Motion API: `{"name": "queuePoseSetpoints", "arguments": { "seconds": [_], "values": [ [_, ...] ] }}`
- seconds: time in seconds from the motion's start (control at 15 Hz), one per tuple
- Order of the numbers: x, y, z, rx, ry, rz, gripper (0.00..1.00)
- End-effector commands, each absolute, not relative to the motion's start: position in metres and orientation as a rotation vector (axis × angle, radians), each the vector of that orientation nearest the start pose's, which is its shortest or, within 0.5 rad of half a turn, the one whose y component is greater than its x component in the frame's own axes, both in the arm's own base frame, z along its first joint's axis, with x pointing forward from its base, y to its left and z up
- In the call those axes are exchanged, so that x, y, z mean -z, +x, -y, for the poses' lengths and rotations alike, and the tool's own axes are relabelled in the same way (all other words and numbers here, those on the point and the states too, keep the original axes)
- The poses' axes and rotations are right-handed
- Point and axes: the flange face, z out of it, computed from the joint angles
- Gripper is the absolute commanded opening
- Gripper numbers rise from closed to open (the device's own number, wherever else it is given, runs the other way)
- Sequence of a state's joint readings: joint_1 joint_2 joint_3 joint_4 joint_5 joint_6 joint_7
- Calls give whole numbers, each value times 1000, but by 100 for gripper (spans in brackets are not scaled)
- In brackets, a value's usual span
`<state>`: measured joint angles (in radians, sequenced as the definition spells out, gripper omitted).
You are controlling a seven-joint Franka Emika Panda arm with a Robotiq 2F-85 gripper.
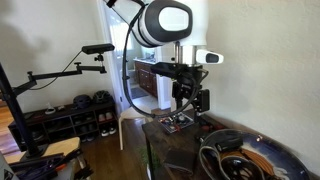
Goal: Take the black object from the desk and put it in the bowl
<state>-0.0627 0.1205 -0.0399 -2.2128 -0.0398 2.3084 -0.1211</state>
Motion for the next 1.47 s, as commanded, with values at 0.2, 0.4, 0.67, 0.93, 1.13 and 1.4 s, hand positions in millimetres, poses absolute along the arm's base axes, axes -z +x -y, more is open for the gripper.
{"name": "queuePoseSetpoints", "arguments": {
  "seconds": [0.2,0.4,0.67,0.93,1.13,1.4],
  "values": [
    [-301,577,32,-29,-3220,138,100],
    [-291,593,30,-44,-3230,177,100],
    [-286,596,32,-50,-3216,189,100],
    [-283,602,33,-47,-3217,191,100],
    [-278,606,26,-59,-3224,248,100],
    [-267,617,13,-85,-3220,340,100]
  ]
}}
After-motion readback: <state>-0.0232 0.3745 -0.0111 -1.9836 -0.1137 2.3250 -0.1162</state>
